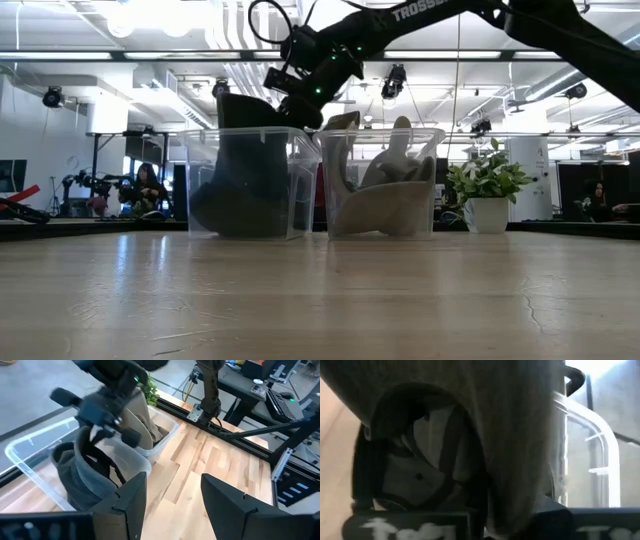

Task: Pick & Place hat
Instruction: Put the black cap into the left transparent bin

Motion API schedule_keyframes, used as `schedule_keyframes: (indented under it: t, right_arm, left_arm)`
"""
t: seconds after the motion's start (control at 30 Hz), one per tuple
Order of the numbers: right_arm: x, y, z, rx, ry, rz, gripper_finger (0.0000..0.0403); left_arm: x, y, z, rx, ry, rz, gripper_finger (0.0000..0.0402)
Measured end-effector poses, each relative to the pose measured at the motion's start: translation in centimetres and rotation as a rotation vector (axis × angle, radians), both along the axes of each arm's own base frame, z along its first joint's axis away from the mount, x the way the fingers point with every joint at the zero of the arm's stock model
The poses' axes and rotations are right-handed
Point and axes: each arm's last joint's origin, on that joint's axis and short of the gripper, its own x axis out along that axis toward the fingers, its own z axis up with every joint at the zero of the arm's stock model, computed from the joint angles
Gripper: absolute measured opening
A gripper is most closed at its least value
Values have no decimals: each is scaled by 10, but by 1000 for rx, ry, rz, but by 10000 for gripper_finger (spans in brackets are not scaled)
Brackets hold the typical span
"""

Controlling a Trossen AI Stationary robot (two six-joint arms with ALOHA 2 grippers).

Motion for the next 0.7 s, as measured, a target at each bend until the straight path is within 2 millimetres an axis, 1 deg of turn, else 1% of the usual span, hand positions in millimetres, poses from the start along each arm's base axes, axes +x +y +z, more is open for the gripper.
schedule_keyframes:
  t: [0.2, 0.3, 0.37, 0.53, 0.7]
  right_arm:
    - [3, 12, -5, -58, 46, 11, 62]
    - [4, 16, -5, -143, 71, 22, 82]
    - [5, 18, -5, -188, 92, -9, 98]
    - [-1, 20, 6, -246, 158, -87, 139]
    - [-16, 24, 33, -256, 171, -118, 174]
  left_arm:
    - [1, 0, 0, 12, -2, 20, 181]
    - [3, -1, -1, 17, 2, 25, 181]
    - [4, -2, -1, 21, 7, 26, 181]
    - [11, -5, -4, 32, 28, 26, 181]
    - [17, -8, -6, 46, 47, 28, 181]
